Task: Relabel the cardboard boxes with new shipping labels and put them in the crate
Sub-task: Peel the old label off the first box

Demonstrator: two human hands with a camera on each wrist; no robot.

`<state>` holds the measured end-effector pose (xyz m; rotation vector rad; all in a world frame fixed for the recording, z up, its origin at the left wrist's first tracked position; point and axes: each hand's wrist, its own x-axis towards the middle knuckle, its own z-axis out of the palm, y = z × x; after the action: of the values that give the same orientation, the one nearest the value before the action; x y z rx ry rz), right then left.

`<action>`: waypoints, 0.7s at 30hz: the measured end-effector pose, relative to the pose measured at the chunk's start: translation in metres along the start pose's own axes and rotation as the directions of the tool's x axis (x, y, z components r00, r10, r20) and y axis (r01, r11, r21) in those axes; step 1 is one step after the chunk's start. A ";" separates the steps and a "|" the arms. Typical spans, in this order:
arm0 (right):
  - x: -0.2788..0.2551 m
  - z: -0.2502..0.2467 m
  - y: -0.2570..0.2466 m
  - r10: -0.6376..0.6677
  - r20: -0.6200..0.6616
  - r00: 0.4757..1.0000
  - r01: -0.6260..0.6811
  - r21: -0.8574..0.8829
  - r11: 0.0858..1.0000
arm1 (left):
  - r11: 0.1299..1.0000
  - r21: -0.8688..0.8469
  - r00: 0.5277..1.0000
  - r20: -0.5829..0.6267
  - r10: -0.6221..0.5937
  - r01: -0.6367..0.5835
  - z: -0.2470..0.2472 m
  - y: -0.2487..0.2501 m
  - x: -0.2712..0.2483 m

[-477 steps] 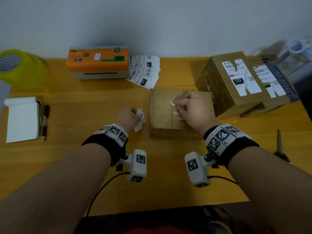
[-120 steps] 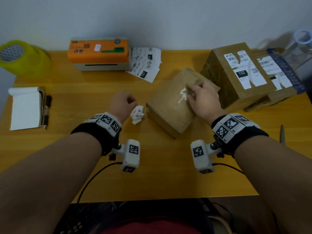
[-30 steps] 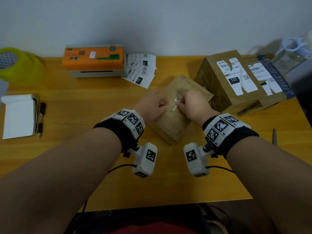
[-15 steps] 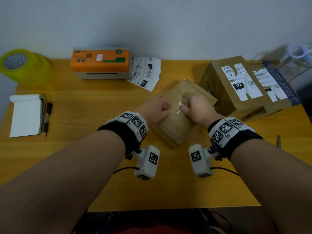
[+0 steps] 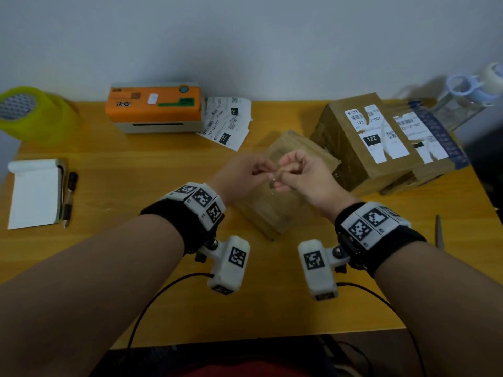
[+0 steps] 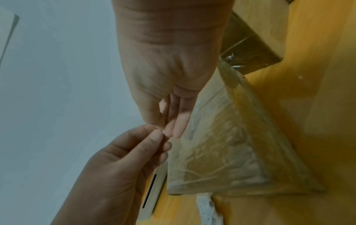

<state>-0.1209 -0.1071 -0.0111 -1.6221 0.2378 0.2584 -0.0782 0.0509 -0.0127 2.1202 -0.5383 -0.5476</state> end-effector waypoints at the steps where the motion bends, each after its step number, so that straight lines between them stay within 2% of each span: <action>1: 0.002 0.003 -0.001 0.010 -0.010 1.000 -0.010 0.011 1.000 | 0.999 0.044 1.000 -0.018 0.019 -0.018 -0.003 0.000 -0.001; 4: 0.007 0.013 -0.005 0.034 -0.017 0.999 -0.033 0.028 0.999 | 0.967 0.246 0.994 -0.063 0.090 -0.072 -0.015 -0.001 -0.007; 7: 0.012 0.026 -0.011 0.056 -0.032 0.998 -0.053 0.104 0.993 | 0.899 0.416 0.979 -0.082 0.188 -0.138 -0.027 -0.004 -0.014; 12: 0.020 0.051 -0.014 0.091 -0.069 0.993 -0.067 0.290 0.955 | 0.873 0.469 0.965 -0.141 0.222 -0.132 -0.047 -0.013 -0.026; 15: 0.024 0.064 -0.015 0.095 -0.034 0.995 -0.084 0.254 0.964 | 0.841 0.526 0.957 -0.160 0.243 -0.125 -0.056 -0.019 -0.030; 21: 0.029 0.070 -0.021 0.042 0.094 0.995 -0.055 0.142 0.988 | 0.856 0.492 0.929 -0.221 0.298 -0.158 -0.067 -0.030 -0.037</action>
<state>-0.0889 -0.0355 -0.0046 -1.4590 0.2218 0.3435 -0.0654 0.1303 0.0058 2.4827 -0.8038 0.0492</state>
